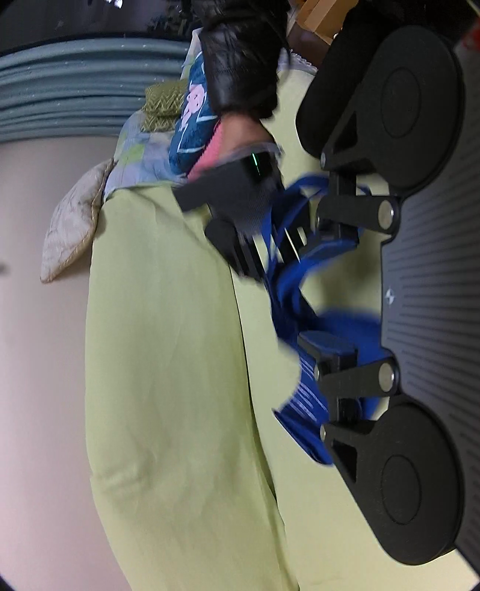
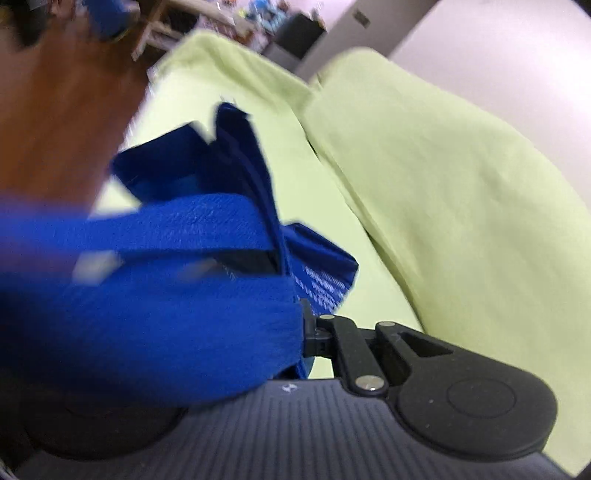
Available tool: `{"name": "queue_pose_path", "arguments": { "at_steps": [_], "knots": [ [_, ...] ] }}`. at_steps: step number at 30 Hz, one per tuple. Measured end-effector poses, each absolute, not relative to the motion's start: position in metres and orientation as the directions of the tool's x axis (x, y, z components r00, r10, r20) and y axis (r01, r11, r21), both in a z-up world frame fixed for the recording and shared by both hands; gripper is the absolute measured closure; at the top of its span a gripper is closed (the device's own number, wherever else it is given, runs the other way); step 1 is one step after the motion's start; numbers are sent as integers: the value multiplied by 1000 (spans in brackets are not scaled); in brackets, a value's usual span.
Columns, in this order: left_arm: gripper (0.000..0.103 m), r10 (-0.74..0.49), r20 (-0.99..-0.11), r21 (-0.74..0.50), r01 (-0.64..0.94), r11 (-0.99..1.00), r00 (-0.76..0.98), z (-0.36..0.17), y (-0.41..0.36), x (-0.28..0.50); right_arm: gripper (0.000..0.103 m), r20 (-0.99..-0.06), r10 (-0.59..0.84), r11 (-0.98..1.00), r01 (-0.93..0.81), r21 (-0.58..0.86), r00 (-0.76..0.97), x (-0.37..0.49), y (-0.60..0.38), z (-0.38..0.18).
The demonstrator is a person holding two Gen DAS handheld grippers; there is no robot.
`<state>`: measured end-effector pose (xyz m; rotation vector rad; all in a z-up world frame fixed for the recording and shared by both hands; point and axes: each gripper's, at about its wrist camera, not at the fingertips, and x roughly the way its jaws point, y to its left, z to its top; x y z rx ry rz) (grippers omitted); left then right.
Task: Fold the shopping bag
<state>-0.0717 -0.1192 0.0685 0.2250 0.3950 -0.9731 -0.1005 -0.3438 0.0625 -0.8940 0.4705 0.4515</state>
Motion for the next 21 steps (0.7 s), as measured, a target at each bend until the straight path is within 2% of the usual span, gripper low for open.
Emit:
{"name": "queue_pose_path", "arguments": {
  "at_steps": [2,6,7,10,14,16,18,20,21],
  "knots": [
    [51,-751,-444,29,846,532,488,60,-138,-62,95,-566,111,552,-524,-649,817,-122,-373,68],
    [48,-706,-522,148,866,478,478,31,-184,-45,94,-565,-10,580,-455,-675,825,-161,-426,74],
    [48,-694,-542,176,872,457,474,23,-198,-41,90,-565,-33,592,-439,-676,825,-170,-438,75],
    [48,-662,-581,269,880,392,473,2,-237,-34,57,-547,-107,573,-397,-716,830,-195,-473,65],
    [41,-670,-593,351,892,284,446,-15,-284,-32,56,-530,-236,567,-328,-756,815,-222,-498,60],
    [41,-662,-612,389,894,224,432,-27,-305,-32,56,-524,-282,570,-299,-765,803,-237,-506,63],
    [41,-661,-638,417,899,135,395,-38,-320,-35,53,-516,-321,584,-263,-768,794,-253,-526,59],
    [41,-673,-658,427,904,37,339,-43,-329,-41,44,-501,-343,619,-210,-757,794,-272,-532,60],
    [41,-678,-662,431,902,2,318,-45,-332,-44,44,-494,-353,636,-183,-749,795,-282,-532,62]
  ]
}}
